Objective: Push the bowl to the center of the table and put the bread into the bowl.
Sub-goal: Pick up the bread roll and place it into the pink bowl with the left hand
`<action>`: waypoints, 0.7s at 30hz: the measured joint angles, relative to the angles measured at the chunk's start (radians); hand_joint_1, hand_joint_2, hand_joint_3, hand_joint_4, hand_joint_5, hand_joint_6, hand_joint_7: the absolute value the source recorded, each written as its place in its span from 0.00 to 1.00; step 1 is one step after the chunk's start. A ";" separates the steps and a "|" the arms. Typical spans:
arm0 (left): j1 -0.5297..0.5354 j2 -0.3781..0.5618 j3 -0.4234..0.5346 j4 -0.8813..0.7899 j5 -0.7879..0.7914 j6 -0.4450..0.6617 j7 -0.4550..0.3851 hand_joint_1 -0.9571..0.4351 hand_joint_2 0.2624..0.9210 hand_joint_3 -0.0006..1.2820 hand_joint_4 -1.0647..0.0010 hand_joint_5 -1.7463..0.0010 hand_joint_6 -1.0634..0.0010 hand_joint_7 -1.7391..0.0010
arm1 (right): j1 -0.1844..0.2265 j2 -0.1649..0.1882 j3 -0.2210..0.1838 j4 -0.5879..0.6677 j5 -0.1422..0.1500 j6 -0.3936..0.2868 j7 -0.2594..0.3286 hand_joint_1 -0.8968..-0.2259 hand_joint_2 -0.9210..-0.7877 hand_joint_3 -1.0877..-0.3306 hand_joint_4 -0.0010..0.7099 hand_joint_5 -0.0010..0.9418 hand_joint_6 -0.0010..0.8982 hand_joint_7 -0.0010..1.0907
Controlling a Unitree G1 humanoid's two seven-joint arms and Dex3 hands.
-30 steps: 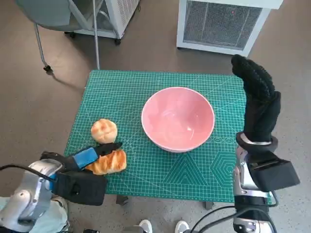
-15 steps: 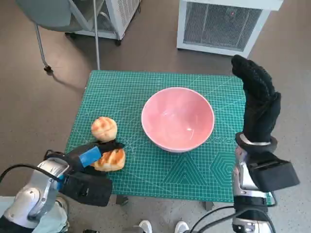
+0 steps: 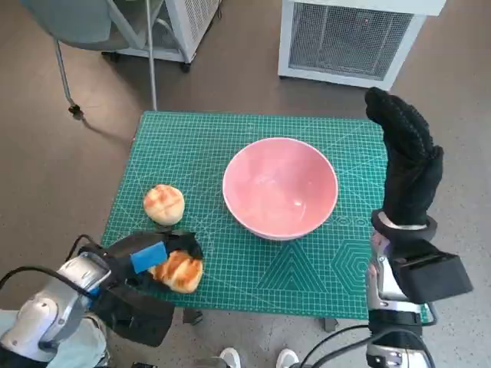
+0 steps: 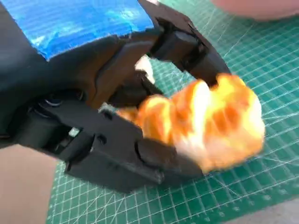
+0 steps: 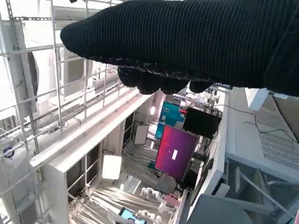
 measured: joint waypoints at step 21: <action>-0.325 -0.156 0.166 -0.192 -0.189 0.112 -0.016 0.69 0.98 0.08 0.34 0.31 0.44 0.34 | 0.001 -0.004 -0.005 0.008 0.017 -0.006 0.000 0.59 0.00 0.39 0.43 0.01 0.00 0.61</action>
